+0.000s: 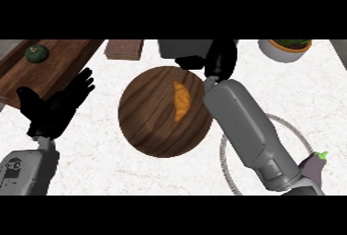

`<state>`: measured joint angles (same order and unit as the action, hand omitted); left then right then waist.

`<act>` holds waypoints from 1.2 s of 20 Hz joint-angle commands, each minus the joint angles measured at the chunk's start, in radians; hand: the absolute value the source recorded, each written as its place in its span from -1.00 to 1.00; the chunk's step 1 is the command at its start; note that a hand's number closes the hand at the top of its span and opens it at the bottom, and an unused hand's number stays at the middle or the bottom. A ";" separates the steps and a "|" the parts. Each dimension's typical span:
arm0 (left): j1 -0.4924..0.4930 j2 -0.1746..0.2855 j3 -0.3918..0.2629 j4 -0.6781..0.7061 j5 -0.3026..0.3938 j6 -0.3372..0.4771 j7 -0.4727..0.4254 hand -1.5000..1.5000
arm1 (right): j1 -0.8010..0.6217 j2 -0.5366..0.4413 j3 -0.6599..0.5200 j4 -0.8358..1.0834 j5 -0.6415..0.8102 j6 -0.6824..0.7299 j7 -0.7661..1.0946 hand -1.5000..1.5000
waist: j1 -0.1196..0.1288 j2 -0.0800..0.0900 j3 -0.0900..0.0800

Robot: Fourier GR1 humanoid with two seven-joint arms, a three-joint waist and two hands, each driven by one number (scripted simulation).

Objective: Pick the croissant from the placemat and place it in the bowl

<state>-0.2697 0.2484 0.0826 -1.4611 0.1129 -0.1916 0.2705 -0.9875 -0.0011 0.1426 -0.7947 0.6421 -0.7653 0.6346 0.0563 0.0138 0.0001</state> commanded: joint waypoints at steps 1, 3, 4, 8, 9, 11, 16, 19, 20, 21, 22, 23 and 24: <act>0.081 0.001 0.014 -0.059 -0.009 0.023 0.007 0.00 | 0.075 -0.028 0.002 -0.090 0.022 -0.024 0.002 -1.00 | -0.054 -0.019 0.000; 0.005 0.054 0.082 0.016 0.044 -0.024 0.022 0.00 | 0.113 -0.035 0.012 -0.170 0.016 0.006 -0.030 -1.00 | -0.061 -0.016 0.000; 0.052 0.015 0.040 -0.059 0.017 0.017 0.057 0.00 | 0.190 -0.069 0.050 -0.274 0.023 0.060 -0.027 -1.00 | -0.069 -0.022 0.000; 0.072 0.021 0.052 -0.043 0.007 0.018 0.023 0.00 | 0.330 -0.111 0.154 -0.570 0.003 0.195 -0.039 -1.00 | -0.092 -0.031 0.000; 0.118 0.013 0.045 -0.076 0.009 0.018 0.028 0.00 | 0.332 -0.110 0.174 -0.641 0.038 0.204 0.017 -1.00 | -0.086 -0.033 0.000; 0.102 0.036 0.071 -0.037 0.024 -0.014 -0.015 0.00 | 0.473 -0.134 0.222 -0.803 0.064 0.203 0.035 -1.00 | -0.099 -0.030 -0.001; 0.124 0.030 0.064 -0.093 0.024 -0.003 0.016 0.00 | 0.615 -0.166 0.312 -1.171 -0.004 0.288 0.053 -1.00 | -0.092 -0.031 0.001; 0.110 0.003 0.040 -0.092 0.012 0.016 0.038 0.00 | 0.770 -0.156 0.420 -1.357 0.024 0.260 0.059 -1.00 | -0.091 -0.027 0.001; 0.132 0.048 0.088 -0.057 0.030 -0.019 -0.010 0.00 | 0.812 -0.193 0.417 -1.452 -0.030 0.275 0.044 -1.00 | -0.099 -0.028 0.001; 0.103 0.028 0.070 -0.045 0.017 0.002 0.010 0.00 | 0.886 -0.170 0.484 -1.500 -0.004 0.247 0.053 -1.00 | -0.107 -0.027 0.001; 0.075 0.030 0.065 -0.033 0.007 0.006 0.011 0.00 | 0.942 -0.218 0.484 -1.565 -0.006 0.240 0.015 -1.00 | -0.102 -0.023 0.001; 0.087 0.038 0.081 -0.069 0.036 0.001 0.051 0.00 | 1.024 -0.213 0.552 -1.600 0.027 0.205 -0.001 1.00 | -0.098 -0.026 0.002; 0.059 0.011 0.053 -0.030 -0.006 0.031 0.031 0.00 | 1.105 -0.259 0.613 -1.629 0.067 0.201 -0.037 1.00 | -0.111 -0.025 0.002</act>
<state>-0.1812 0.2757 0.1481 -1.5137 0.1286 -0.1842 0.2965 -0.1041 -0.1997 0.6151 -2.2408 0.6652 -0.5332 0.6542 -0.0461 -0.0135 0.0010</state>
